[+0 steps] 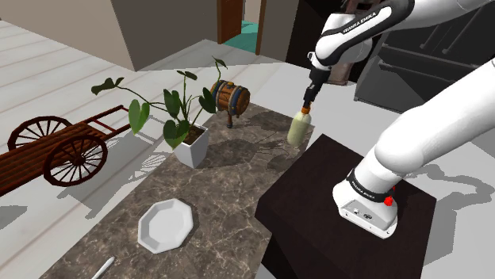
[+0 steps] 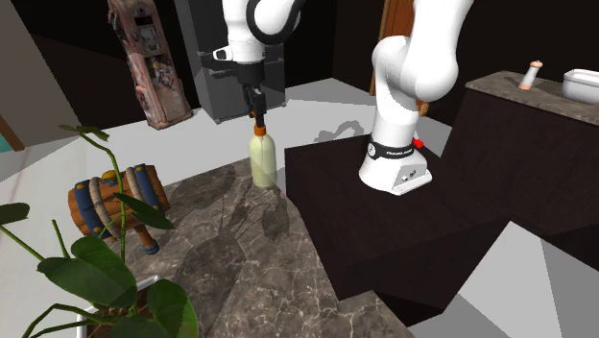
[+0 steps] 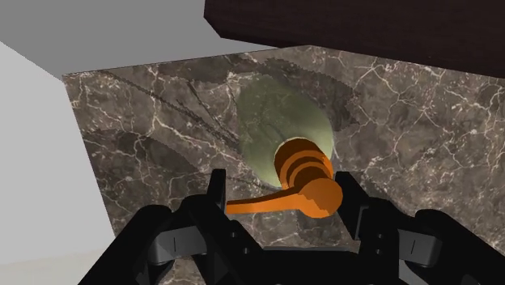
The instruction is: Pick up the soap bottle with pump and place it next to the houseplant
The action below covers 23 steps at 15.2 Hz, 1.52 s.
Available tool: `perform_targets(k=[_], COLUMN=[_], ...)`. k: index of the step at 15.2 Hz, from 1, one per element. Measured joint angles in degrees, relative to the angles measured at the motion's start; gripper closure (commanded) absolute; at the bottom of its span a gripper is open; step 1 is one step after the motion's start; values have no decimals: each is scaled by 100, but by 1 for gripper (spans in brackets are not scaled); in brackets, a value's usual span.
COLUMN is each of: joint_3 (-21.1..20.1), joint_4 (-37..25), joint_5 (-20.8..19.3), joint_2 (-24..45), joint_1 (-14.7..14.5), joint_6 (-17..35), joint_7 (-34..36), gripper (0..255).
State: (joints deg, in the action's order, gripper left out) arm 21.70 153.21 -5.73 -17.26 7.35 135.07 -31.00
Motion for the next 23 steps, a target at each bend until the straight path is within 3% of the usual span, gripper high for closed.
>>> perform_targets(k=[23], joint_3=[-320], joint_4=[-1015], joint_5=[-114], joint_2=[-1094], joint_1=[91], joint_6=[-2090], joint_7=[230], gripper=[255])
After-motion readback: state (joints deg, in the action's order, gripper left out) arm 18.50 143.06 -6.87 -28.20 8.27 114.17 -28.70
